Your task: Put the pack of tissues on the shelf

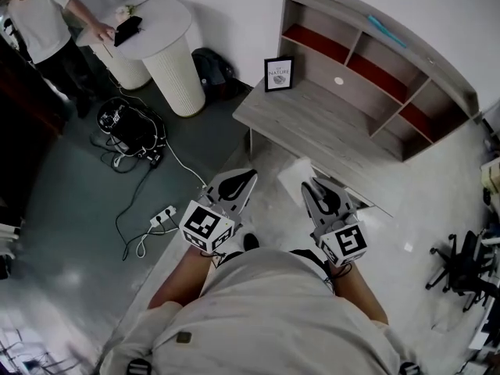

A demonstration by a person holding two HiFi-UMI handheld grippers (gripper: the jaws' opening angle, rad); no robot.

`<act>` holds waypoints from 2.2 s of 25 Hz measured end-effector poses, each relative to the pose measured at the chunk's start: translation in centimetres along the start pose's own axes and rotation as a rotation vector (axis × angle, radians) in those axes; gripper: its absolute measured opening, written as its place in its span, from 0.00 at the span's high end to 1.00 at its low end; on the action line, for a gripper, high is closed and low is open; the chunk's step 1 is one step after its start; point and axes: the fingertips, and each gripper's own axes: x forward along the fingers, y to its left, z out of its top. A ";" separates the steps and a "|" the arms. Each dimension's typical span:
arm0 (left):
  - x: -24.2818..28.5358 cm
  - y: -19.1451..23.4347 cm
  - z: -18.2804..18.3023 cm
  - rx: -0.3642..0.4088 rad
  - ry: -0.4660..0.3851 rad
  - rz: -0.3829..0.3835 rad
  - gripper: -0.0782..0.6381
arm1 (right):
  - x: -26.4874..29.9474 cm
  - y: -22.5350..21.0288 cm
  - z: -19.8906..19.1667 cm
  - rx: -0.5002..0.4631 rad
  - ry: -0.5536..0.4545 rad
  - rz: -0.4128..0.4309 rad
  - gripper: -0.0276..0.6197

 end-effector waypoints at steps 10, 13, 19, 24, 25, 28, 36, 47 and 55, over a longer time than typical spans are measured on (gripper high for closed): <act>0.0 4.3 -0.8 -0.023 0.021 0.022 0.87 | 4.7 0.1 -0.4 0.014 0.013 0.035 0.84; 0.4 5.7 -0.9 -0.024 0.025 0.044 0.87 | 6.2 -0.6 -0.5 0.015 0.005 0.054 0.84; 1.7 8.0 -0.9 -0.016 0.044 0.088 0.87 | 9.5 -2.4 -0.3 0.018 -0.006 0.102 0.84; 4.9 10.1 -0.6 -0.022 0.048 0.110 0.87 | 11.9 -5.9 -0.2 0.022 -0.011 0.125 0.84; 5.8 10.4 -0.6 -0.022 0.050 0.111 0.87 | 12.3 -6.8 -0.3 0.024 -0.010 0.127 0.84; 8.6 11.3 -0.5 -0.022 0.050 0.113 0.87 | 13.6 -9.6 -0.5 0.023 -0.012 0.134 0.84; 18.3 12.6 0.6 -0.010 0.044 0.089 0.87 | 14.9 -19.2 -0.7 0.023 -0.024 0.100 0.84; 29.2 10.0 0.9 0.005 0.067 -0.007 0.87 | 13.0 -29.2 -1.2 0.039 -0.036 0.016 0.84; 34.3 10.2 1.0 0.014 0.080 -0.082 0.87 | 12.9 -33.3 -2.1 0.058 -0.028 -0.053 0.84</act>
